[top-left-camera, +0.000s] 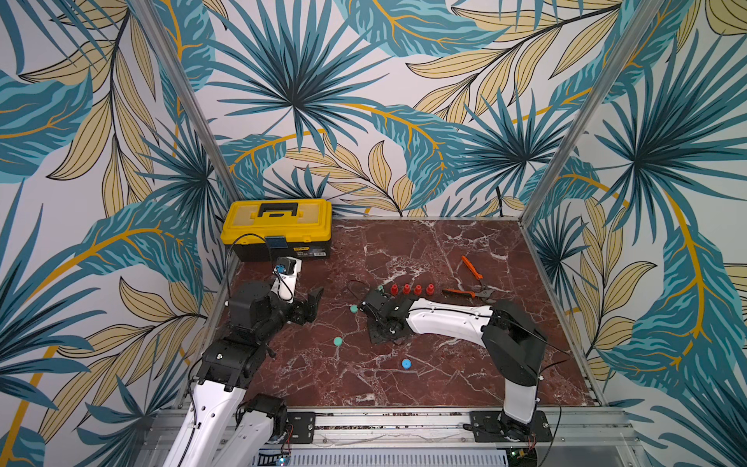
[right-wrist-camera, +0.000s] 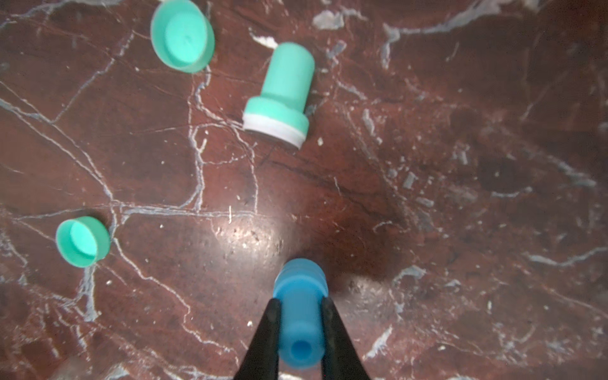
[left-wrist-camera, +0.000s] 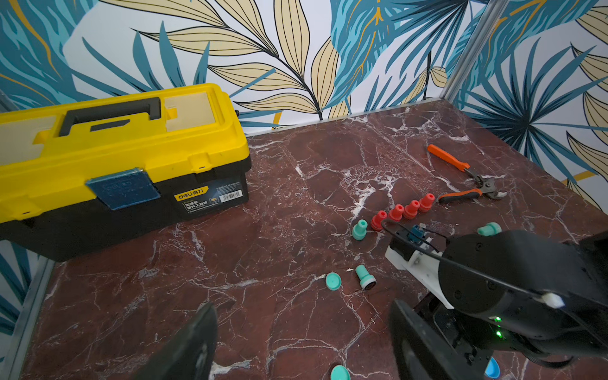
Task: Close the stamp cap
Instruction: Close the cover of the stamp, then place the stamp at the center of the board.
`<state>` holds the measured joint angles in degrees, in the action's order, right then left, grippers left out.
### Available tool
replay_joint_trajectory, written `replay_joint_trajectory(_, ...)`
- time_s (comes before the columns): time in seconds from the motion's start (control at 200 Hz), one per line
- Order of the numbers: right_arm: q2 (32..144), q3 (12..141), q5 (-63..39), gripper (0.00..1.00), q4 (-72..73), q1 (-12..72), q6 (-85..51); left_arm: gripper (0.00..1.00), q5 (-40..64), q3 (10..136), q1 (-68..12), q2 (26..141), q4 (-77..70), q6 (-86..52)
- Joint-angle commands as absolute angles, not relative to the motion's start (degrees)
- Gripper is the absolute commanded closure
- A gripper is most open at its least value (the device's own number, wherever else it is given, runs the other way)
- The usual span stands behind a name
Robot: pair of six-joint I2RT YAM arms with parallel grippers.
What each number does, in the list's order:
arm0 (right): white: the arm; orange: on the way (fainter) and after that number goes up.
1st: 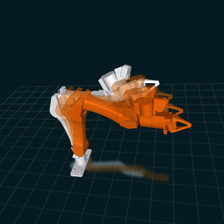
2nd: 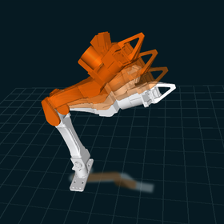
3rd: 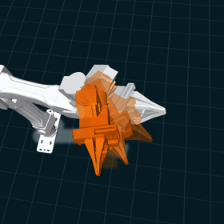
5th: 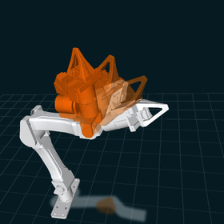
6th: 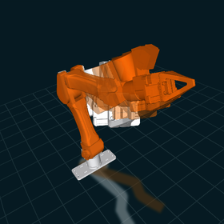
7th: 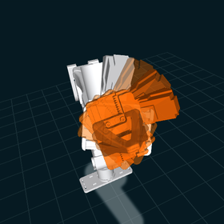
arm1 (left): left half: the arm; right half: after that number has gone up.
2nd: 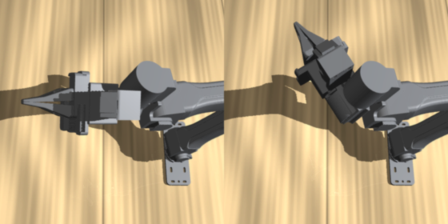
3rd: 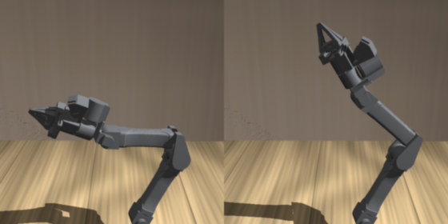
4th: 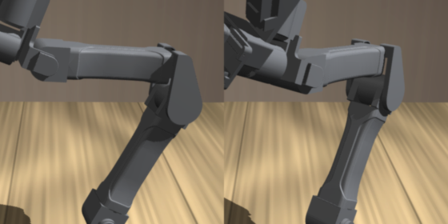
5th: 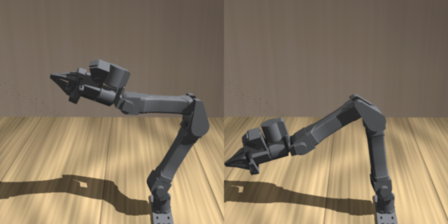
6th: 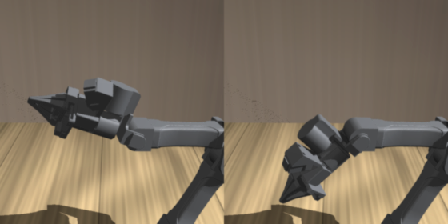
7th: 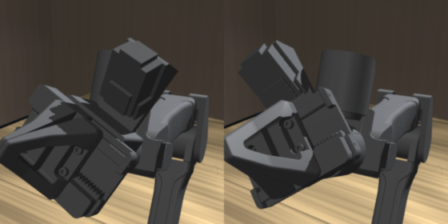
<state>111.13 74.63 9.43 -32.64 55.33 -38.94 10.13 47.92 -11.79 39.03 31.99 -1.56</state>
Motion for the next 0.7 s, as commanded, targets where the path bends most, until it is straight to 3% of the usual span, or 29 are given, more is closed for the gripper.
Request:
replay_joint_trajectory(0.0,119.8,69.8,15.0,0.98,-41.5,55.7,-36.4,0.17,11.5,48.0,-11.3,39.8,31.7,-1.5)
replay_joint_trajectory(0.34,121.0,73.4,14.9,0.97,-44.8,56.7,-31.9,0.17,10.4,47.7,-11.3,39.9,31.7,-1.6)
replay_joint_trajectory(0.696,106.8,73.7,11.2,0.98,-43.0,49.4,-31.7,0.16,10.2,47.5,-11.3,38.6,31.9,-2.2)
